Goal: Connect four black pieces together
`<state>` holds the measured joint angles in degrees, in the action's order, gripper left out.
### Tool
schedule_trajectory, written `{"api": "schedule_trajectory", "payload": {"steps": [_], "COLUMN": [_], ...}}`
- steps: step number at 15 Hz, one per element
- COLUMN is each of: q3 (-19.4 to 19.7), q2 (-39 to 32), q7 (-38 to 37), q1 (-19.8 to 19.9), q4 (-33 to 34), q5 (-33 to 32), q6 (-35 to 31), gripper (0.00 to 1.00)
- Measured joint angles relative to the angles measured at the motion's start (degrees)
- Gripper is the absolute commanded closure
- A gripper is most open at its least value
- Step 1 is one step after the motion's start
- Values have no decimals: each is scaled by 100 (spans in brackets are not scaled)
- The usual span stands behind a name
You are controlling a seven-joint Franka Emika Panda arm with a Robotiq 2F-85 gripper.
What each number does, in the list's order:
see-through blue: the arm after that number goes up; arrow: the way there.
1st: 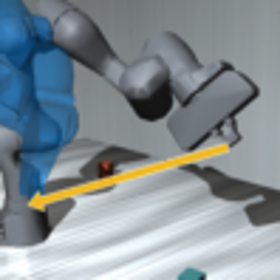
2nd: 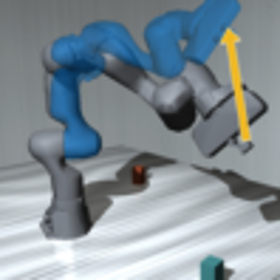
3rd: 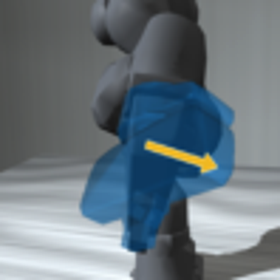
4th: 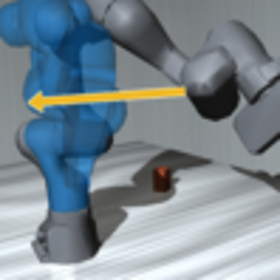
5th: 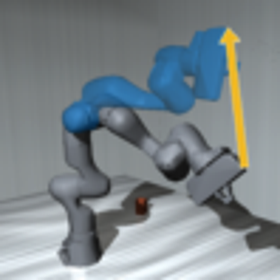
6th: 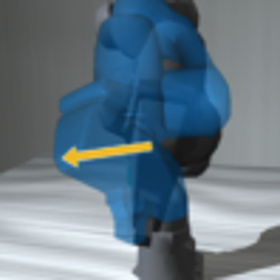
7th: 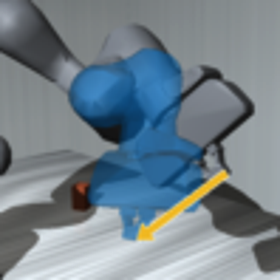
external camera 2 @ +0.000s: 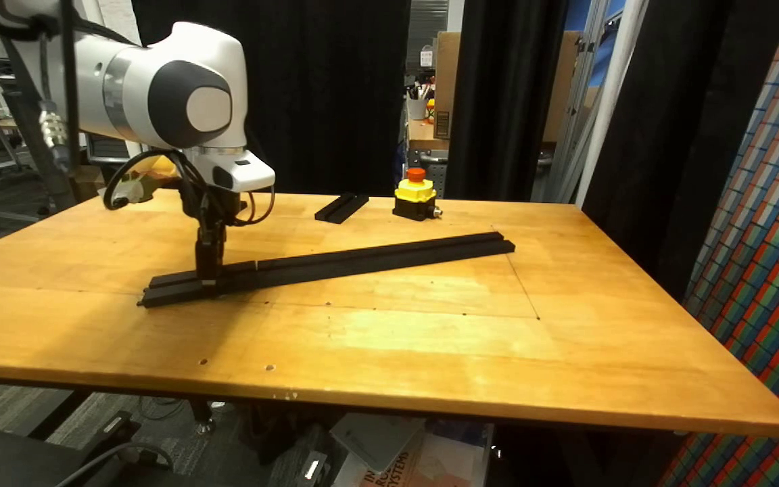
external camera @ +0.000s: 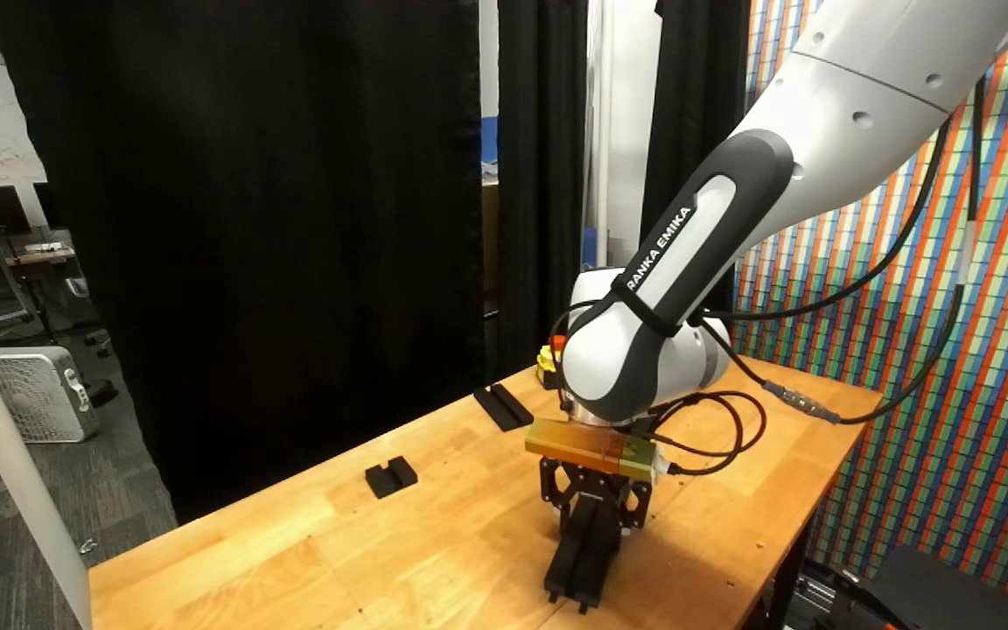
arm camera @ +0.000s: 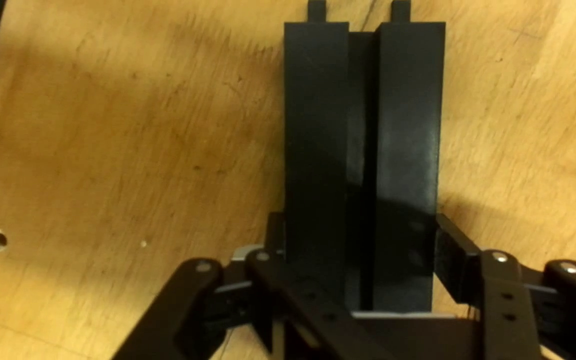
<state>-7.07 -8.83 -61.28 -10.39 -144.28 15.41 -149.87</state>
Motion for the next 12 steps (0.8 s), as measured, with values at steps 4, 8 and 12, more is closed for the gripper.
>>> {"api": "schedule_trajectory", "payload": {"steps": [4, 8, 12], "q3": [0, 0, 0], "q2": [-18, -62, -132], "q7": [40, 64, 76], "q1": [0, 7, 34], "q4": [59, 151, 228], "q5": [0, 0, 1], "q6": [28, 101, 165], "gripper": [55, 55, 55]}}
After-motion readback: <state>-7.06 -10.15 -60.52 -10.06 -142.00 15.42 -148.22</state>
